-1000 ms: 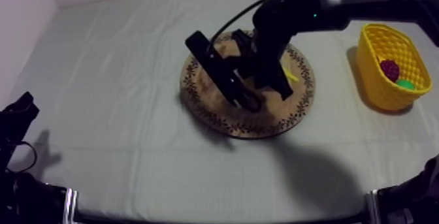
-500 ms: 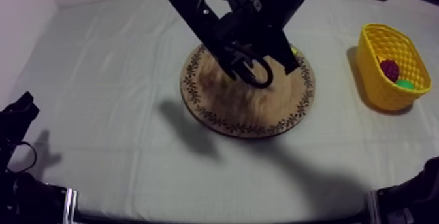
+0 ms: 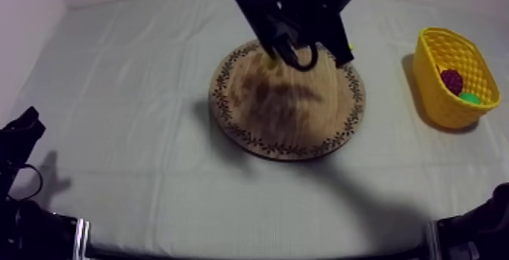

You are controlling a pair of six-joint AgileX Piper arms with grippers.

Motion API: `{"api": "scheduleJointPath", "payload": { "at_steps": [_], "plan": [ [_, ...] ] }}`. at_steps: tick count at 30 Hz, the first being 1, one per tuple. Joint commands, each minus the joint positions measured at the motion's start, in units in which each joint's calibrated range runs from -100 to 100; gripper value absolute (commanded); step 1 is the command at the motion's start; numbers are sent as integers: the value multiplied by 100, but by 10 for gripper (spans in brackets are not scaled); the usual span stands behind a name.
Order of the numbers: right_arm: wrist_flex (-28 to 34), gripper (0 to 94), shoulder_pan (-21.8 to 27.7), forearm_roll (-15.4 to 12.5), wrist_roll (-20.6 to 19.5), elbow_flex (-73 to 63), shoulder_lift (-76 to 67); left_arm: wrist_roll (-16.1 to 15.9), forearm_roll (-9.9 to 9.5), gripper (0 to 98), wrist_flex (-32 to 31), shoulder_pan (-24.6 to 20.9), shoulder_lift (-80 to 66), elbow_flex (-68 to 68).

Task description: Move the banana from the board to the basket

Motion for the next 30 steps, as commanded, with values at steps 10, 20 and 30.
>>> {"api": "scheduleJointPath", "payload": {
  "at_steps": [10,20,30],
  "plan": [
    [539,140,742,-30,-1211,-382,-143,1,-1,1,-1,-2,2,3],
    [1165,146,1344,-77,-2238,-217,-515,1,-1,1,-1,-2,2,3],
    [1669,153,2450,-318,-2675,-194,-748,1,-1,1,-1,-2,2,3]
  ]
}}
